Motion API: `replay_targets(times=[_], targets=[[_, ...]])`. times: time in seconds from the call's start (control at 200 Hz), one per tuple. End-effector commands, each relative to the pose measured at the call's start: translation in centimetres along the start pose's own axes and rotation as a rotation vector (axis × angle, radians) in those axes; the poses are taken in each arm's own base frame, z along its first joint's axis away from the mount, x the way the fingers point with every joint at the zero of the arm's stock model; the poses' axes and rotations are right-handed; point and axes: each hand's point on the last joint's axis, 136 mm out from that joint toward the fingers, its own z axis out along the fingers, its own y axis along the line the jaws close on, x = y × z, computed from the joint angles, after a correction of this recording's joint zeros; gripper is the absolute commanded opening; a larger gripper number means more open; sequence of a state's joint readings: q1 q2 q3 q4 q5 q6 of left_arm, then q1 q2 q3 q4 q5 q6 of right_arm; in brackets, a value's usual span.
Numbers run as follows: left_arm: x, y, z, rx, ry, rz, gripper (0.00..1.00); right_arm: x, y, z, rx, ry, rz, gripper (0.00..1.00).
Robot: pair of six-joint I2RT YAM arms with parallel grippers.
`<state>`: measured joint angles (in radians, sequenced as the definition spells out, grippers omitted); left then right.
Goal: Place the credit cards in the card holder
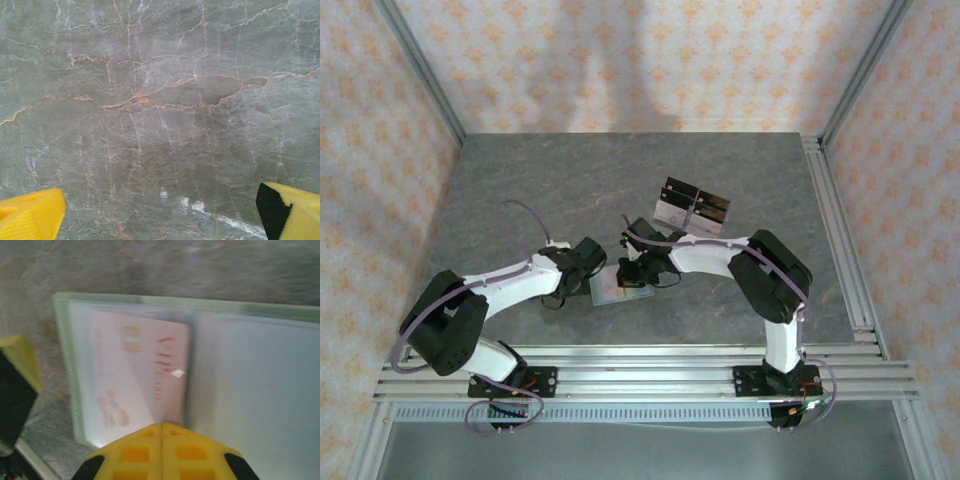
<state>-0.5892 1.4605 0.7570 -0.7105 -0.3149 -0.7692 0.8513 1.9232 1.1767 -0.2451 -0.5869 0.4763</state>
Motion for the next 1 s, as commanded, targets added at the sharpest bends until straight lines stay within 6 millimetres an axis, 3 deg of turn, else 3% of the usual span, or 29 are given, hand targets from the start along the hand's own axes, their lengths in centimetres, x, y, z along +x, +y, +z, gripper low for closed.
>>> replay_targets(times=[0.0,0.16,0.26,0.616,0.726,0.996], targets=[[-0.9,-0.5,-0.3,-0.001,-0.02,-0.006,1.0,-0.3,2.2,0.2,-0.04,0.004,-0.019,0.01],[-0.9,-0.4,-0.5,-0.001,-0.022,-0.015,1.0,-1.4,2.3,-2.2,-0.026,-0.062,-0.033,0.02],[-0.8,-0.3,-0.5,-0.007,-0.016,-0.021,1.0,-1.6,0.7,-3.0,0.015,-0.084,-0.018,0.02],[-0.1,-0.6,0.3,-0.005,0.006,-0.012,1.0,-1.0,-5.8,-1.9,0.151,-0.058,0.046,0.02],[0.0,-0.7,0.5,-0.003,0.01,-0.006,1.0,-1.0,-5.3,-2.2,0.136,-0.062,0.045,0.02],[0.2,-1.0,1.0,-0.005,0.019,0.003,1.0,-1.8,-1.6,-3.5,0.082,-0.087,-0.017,0.02]])
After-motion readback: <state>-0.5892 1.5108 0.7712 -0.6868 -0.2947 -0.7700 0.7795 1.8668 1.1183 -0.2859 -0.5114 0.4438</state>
